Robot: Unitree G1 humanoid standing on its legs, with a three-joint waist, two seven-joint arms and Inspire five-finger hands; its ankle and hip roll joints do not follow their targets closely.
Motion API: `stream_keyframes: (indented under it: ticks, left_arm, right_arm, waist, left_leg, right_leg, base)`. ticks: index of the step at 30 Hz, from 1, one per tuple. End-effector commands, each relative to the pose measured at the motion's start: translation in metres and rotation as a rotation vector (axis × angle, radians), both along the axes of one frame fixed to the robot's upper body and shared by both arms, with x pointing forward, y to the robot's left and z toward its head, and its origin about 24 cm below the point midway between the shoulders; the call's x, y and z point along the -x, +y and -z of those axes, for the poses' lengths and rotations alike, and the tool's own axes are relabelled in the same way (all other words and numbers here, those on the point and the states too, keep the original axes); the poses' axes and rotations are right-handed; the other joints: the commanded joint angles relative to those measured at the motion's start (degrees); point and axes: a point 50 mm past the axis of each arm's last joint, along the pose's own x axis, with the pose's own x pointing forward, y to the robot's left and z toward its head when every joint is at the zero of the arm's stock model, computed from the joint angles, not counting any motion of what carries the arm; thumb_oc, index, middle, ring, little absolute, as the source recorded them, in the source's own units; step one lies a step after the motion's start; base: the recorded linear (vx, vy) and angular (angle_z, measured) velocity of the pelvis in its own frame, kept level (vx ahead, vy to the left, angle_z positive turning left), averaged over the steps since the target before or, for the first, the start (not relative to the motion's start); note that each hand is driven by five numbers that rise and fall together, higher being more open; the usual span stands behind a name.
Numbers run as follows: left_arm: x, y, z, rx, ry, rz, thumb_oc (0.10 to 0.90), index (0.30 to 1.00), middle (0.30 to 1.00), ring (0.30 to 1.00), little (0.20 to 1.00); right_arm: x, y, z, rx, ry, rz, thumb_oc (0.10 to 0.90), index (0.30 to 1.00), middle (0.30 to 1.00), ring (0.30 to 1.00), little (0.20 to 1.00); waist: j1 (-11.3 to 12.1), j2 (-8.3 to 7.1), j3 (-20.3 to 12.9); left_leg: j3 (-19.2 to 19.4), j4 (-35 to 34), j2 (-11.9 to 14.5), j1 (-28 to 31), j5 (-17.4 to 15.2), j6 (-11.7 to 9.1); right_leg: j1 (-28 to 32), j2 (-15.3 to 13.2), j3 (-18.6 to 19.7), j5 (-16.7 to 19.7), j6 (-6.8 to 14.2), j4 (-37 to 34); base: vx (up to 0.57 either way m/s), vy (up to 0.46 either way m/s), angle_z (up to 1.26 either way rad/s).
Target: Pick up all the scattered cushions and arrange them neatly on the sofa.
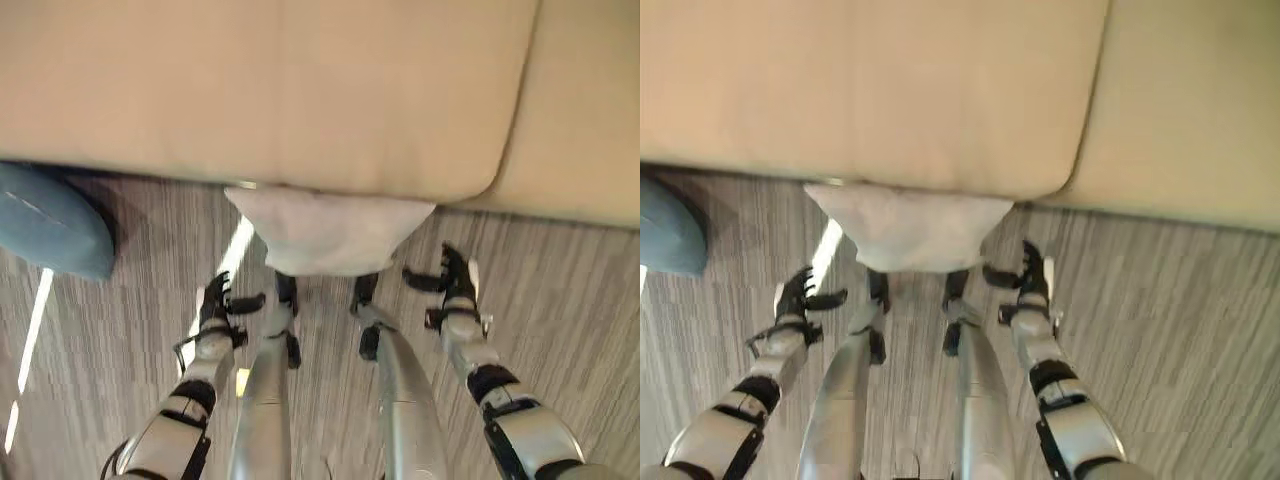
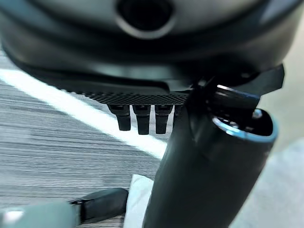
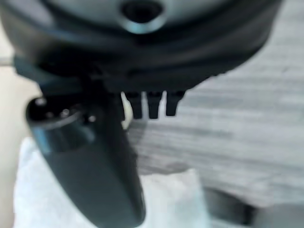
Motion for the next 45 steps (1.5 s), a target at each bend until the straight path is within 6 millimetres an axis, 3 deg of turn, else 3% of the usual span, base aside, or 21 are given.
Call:
stream_keyframes:
  ticks: [1,6,7,8,10,11,12,13,15,18,22,27,33,34,39,40,45]
  left_arm:
    - [0.011,0.008,0.006,0.028,-0.041,-0.078,0.800,0.900,0.900,0.900,0.900]
    - [-0.020,-0.008,-0.042,0.006,-0.198,0.012,0.800,0.900,0.900,0.900,0.900]
    - [-0.020,-0.008,-0.042,0.006,-0.198,0.012,0.800,0.900,0.900,0.900,0.900]
    - [-0.029,-0.019,-0.063,0.024,-0.277,0.071,0.800,0.900,0.900,0.900,0.900]
    - [-0.035,-0.029,-0.080,0.043,-0.336,0.114,0.800,0.900,0.900,0.900,0.900]
    - [-0.040,-0.043,-0.089,0.063,-0.366,0.158,0.800,0.900,0.900,0.900,0.900]
    - [-0.041,-0.049,-0.094,0.070,-0.385,0.173,0.770,0.855,0.855,0.855,0.855]
    - [-0.042,-0.057,-0.099,0.083,-0.406,0.197,0.568,0.552,0.552,0.552,0.552]
    - [-0.043,-0.067,-0.109,0.102,-0.443,0.226,0.400,0.300,0.300,0.300,0.300]
    - [-0.043,-0.079,-0.127,0.148,-0.525,0.262,0.400,0.300,0.300,0.300,0.300]
    - [-0.037,-0.077,-0.142,0.187,-0.623,0.263,0.400,0.300,0.300,0.300,0.300]
    - [-0.027,-0.078,-0.137,0.267,-0.655,0.259,0.400,0.300,0.300,0.300,0.300]
    - [-0.001,-0.088,-0.115,0.308,-0.653,0.324,0.400,0.300,0.300,0.300,0.300]
    - [0.003,-0.089,-0.109,0.302,-0.641,0.338,0.400,0.300,0.300,0.300,0.300]
    - [0.023,-0.092,-0.086,0.322,-0.590,0.374,0.400,0.300,0.300,0.300,0.300]
    - [0.037,-0.090,-0.071,0.331,-0.549,0.395,0.400,0.300,0.300,0.300,0.300]
    - [0.052,-0.085,-0.060,0.338,-0.517,0.415,0.400,0.300,0.300,0.300,0.300]
  right_arm:
    - [0.018,-0.010,0.012,-0.012,-0.058,0.045,0.800,0.900,0.900,0.900,0.900]
    - [-0.009,0.009,-0.042,-0.015,-0.218,-0.047,0.800,0.900,0.900,0.900,0.900]
    - [-0.009,0.009,-0.042,-0.015,-0.218,-0.047,0.800,0.900,0.900,0.900,0.900]
    - [-0.016,0.021,-0.063,-0.023,-0.278,-0.116,0.800,0.900,0.900,0.900,0.900]
    - [-0.021,0.040,-0.078,-0.031,-0.323,-0.201,0.800,0.900,0.900,0.900,0.900]
    - [-0.024,0.058,-0.087,-0.022,-0.343,-0.282,0.750,0.825,0.825,0.825,0.825]
    - [-0.024,0.066,-0.090,-0.023,-0.357,-0.318,0.400,0.300,0.300,0.300,0.300]
    - [-0.023,0.075,-0.094,-0.031,-0.376,-0.355,0.400,0.300,0.300,0.300,0.300]
    - [-0.022,0.089,-0.102,-0.031,-0.411,-0.402,0.400,0.300,0.300,0.300,0.300]
    - [-0.017,0.101,-0.114,-0.039,-0.472,-0.451,0.400,0.300,0.300,0.300,0.300]
    - [-0.008,0.102,-0.116,-0.051,-0.532,-0.476,0.400,0.300,0.300,0.300,0.300]
    - [0.004,0.098,-0.108,-0.061,-0.560,-0.473,0.400,0.300,0.300,0.300,0.300]
    - [0.032,0.089,-0.079,-0.115,-0.557,-0.466,0.400,0.300,0.300,0.300,0.300]
    - [0.038,0.089,-0.072,-0.126,-0.545,-0.472,0.400,0.300,0.300,0.300,0.300]
    - [0.058,0.077,-0.050,-0.151,-0.503,-0.452,0.400,0.300,0.300,0.300,0.300]
    - [0.072,0.059,-0.041,-0.117,-0.491,-0.406,0.400,0.300,0.300,0.300,0.300]
    - [0.089,0.036,-0.032,-0.098,-0.479,-0.331,0.400,0.300,0.300,0.300,0.300]
  waist:
    - [-0.6,1.93,-8.9]
    - [-0.5,2.50,-9.4]
    - [-0.5,2.50,-9.4]
    - [-0.4,2.62,-9.5]
    - [-0.3,2.63,-9.8]
    - [-0.2,2.43,-10.2]
    - [-0.2,2.38,-10.4]
    - [-0.3,2.34,-10.7]
    - [-0.2,2.26,-11.1]
    - [-0.4,2.15,-11.8]
    - [-0.6,1.88,-13.1]
    - [-0.7,1.68,-13.9]
    - [-1.0,1.36,-14.4]
    - [-1.1,1.30,-14.3]
    - [-1.6,0.74,-14.2]
    - [-2.1,0.28,-14.4]
    - [-2.7,-0.36,-15.4]
  left_leg:
    - [-1.8,1.6,-0.5,-3.3,-3.6,-0.6]
    - [-1.6,3.2,-0.9,-9.5,-4.0,-0.2]
    - [-1.6,3.2,-0.9,-9.5,-4.0,-0.2]
    - [-1.5,3.0,-1.0,-11.0,-3.9,-0.2]
    - [-1.7,2.9,-1.1,-11.8,-3.8,-0.3]
    - [-1.9,2.7,-1.3,-12.1,-3.7,-0.2]
    - [-1.9,2.3,-1.4,-12.3,-3.6,-0.2]
    - [-2.0,2.0,-1.5,-12.3,-3.5,-0.2]
    - [-2.1,1.6,-1.7,-12.3,-3.4,-0.3]
    - [-2.6,0.9,-1.8,-12.0,-3.2,-0.6]
    - [-2.9,-0.3,-1.8,-10.5,-2.9,-1.0]
    - [-2.9,-2.5,-1.8,-7.3,-2.5,-1.5]
    - [-2.7,-8.2,-2.3,3.1,-1.5,-2.5]
    - [-2.3,-9.0,-2.3,4.5,0.3,-2.2]
    - [-2.4,-12.3,-2.6,14.3,0.3,-2.7]
    - [-2.1,-13.5,-2.5,21.1,-0.1,-2.9]
    - [-1.6,-15.6,-2.2,30.2,-0.6,-3.0]
  right_leg:
    - [1.0,-1.8,0.8,-5.4,5.5,0.6]
    - [-5.7,-1.9,1.7,-5.8,5.8,3.0]
    - [-5.8,-1.9,1.7,-5.8,5.8,3.0]
    - [-7.1,-2.1,1.9,-5.7,5.9,3.2]
    - [-8.2,-1.9,1.9,-5.6,6.0,3.2]
    - [-8.6,-1.9,1.9,-5.6,6.0,3.1]
    - [-8.8,-1.7,1.9,-5.5,6.0,3.0]
    - [-8.8,-1.7,1.9,-5.5,6.1,2.8]
    - [-8.9,-1.6,1.9,-5.4,6.0,2.8]
    - [-8.7,-1.6,1.8,-5.2,6.1,2.3]
    - [-7.5,-1.4,1.7,-4.6,6.2,1.3]
    - [-4.4,-1.3,1.4,-3.8,6.4,-1.0]
    - [5.7,-0.8,0.5,-2.4,6.8,-7.2]
    - [7.2,-0.8,0.0,-0.4,6.4,-8.8]
    - [17.3,0.0,-0.8,0.0,6.7,-13.2]
    - [24.4,0.4,-1.1,-0.3,6.6,-15.4]
    - [34.4,1.4,-1.7,-0.7,6.8,-19.1]
  base:
    - [0.01,0.040,-0.05]
    - [0.01,0.012,0.03]
    - [0.00,0.000,0.00]
    - [0.00,0.000,0.00]
    - [0.03,-0.015,-0.03]
    - [0.03,-0.032,0.00]
    - [0.02,-0.031,0.01]
    - [0.00,0.000,0.00]
    - [0.01,-0.022,0.04]
    - [0.00,-0.033,0.04]
    - [0.00,-0.032,0.04]
    - [-0.01,-0.020,-0.01]
    - [-0.02,-0.036,-0.01]
    - [-0.05,-0.029,0.02]
    - [0.05,-0.046,0.00]
    - [0.07,-0.056,-0.02]
    - [0.12,-0.072,-0.02]
